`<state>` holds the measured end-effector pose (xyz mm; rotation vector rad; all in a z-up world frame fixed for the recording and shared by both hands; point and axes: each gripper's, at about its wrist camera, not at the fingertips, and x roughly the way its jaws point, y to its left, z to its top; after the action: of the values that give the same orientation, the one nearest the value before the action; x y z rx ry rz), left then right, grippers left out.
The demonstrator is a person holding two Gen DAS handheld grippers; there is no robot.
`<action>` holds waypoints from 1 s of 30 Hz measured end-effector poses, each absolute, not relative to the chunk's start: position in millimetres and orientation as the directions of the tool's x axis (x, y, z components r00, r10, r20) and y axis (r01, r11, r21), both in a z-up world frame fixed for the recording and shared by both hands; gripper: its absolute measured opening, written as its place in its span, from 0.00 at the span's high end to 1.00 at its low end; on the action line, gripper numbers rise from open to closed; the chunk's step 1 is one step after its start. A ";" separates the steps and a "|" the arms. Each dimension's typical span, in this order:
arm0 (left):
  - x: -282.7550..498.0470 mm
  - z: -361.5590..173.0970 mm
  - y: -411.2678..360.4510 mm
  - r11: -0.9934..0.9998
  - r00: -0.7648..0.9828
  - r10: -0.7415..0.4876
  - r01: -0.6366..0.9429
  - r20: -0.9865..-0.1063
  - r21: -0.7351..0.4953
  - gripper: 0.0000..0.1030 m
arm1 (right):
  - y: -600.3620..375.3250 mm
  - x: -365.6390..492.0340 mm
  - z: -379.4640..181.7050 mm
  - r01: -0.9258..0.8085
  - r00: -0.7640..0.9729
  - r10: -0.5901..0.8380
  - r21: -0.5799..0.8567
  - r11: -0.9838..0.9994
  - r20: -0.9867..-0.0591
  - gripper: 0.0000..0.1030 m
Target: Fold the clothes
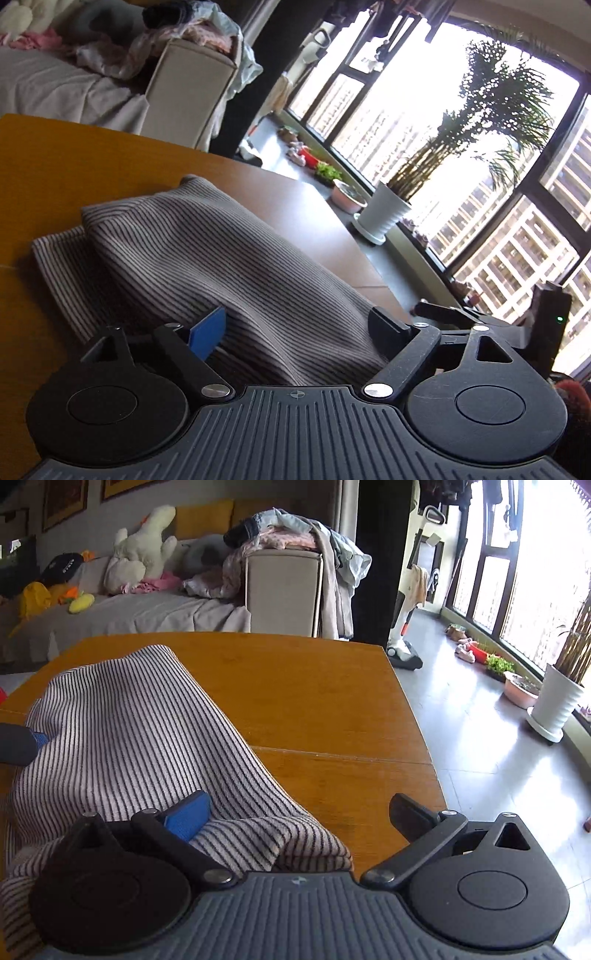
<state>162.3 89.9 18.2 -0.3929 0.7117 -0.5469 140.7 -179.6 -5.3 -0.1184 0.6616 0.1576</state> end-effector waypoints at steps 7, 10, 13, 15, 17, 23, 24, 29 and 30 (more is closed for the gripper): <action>177.5 1.1 81.4 0.818 0.627 -0.566 0.344 -0.536 -0.461 0.23 | -192.5 131.2 -6.3 -0.152 0.767 0.111 -0.011 0.988 -0.632 0.00; 186.9 -0.5 77.4 0.827 0.634 -0.556 0.358 -0.538 -0.433 0.24 | -195.0 124.3 -7.6 -0.129 0.762 0.110 0.016 0.991 -0.638 0.00; 195.3 -1.4 68.8 0.837 0.643 -0.544 0.375 -0.538 -0.399 0.24 | -193.0 116.5 -8.7 -0.119 0.752 0.118 0.042 0.992 -0.648 0.00; 201.4 -1.7 65.7 0.835 0.642 -0.548 0.380 -0.536 -0.399 0.23 | -190.9 113.4 -9.1 -0.125 0.744 0.134 0.061 0.990 -0.655 0.00; 207.4 -2.2 64.3 0.831 0.640 -0.553 0.381 -0.533 -0.405 0.21 | -188.8 109.1 -10.6 -0.129 0.738 0.154 0.087 0.988 -0.657 0.00; 214.6 -3.9 67.1 0.826 0.644 -0.559 0.380 -0.523 -0.415 0.21 | -187.0 104.3 -11.0 -0.091 0.747 0.144 0.115 0.989 -0.649 0.00; 213.4 -4.5 66.7 0.827 0.646 -0.558 0.385 -0.521 -0.409 0.21 | -188.1 104.2 -11.1 -0.087 0.749 0.147 0.124 0.989 -0.646 0.00; 204.4 -3.9 56.5 0.851 0.668 -0.524 0.391 -0.528 -0.349 0.20 | -190.2 104.0 -11.0 -0.092 0.749 0.157 0.134 0.987 -0.644 0.00; 203.6 -3.6 54.9 0.855 0.672 -0.518 0.391 -0.529 -0.341 0.19 | -190.4 104.1 -10.9 -0.093 0.749 0.158 0.135 0.987 -0.644 0.00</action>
<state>203.6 54.9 -3.6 -0.2063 0.6570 -0.5159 104.1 -190.4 -10.9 0.0961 0.7120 0.1377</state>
